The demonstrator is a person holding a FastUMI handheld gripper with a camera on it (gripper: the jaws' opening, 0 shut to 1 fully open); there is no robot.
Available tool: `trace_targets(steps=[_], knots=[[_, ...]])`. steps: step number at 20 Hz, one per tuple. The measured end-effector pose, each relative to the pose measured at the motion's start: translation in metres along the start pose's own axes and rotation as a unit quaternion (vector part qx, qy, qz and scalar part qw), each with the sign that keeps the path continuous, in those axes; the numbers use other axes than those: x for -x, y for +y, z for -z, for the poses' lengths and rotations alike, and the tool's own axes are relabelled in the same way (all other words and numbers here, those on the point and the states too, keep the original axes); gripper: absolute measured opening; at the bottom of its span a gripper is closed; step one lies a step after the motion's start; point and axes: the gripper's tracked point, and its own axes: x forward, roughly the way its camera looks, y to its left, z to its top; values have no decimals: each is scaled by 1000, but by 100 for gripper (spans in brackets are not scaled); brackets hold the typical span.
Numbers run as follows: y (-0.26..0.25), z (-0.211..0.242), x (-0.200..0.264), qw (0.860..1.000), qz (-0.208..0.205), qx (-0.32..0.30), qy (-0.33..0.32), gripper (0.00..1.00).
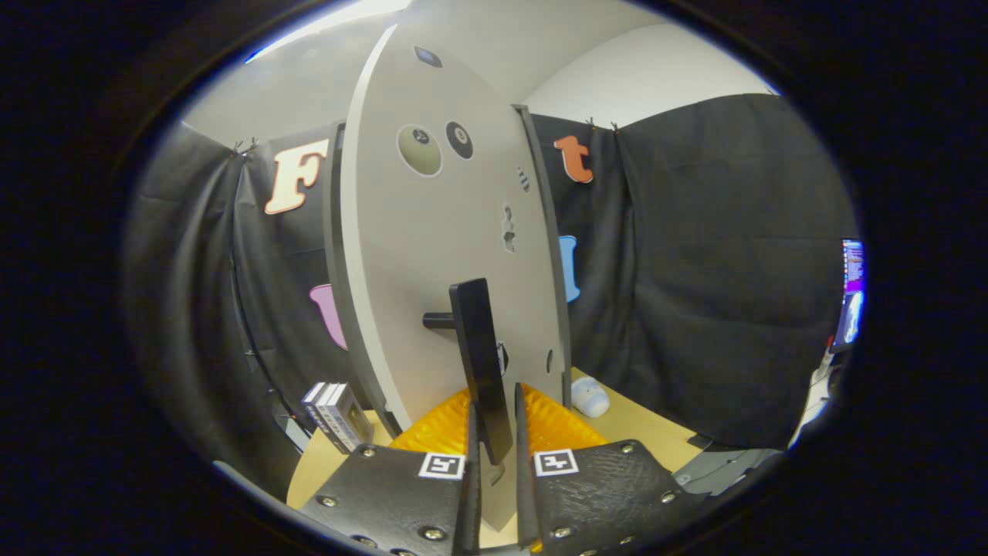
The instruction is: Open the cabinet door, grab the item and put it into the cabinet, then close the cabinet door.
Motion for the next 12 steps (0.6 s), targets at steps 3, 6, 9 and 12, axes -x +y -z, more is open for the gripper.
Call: trace_targets(steps=[3,6,9,12], knots=[[-21,-3,3,1000,8,2,0,18],[-46,-7,5,1000,17,10,-5,18],[-75,-15,9,1000,30,10,-4,18],[-110,-17,12,999,43,24,-5,18]])
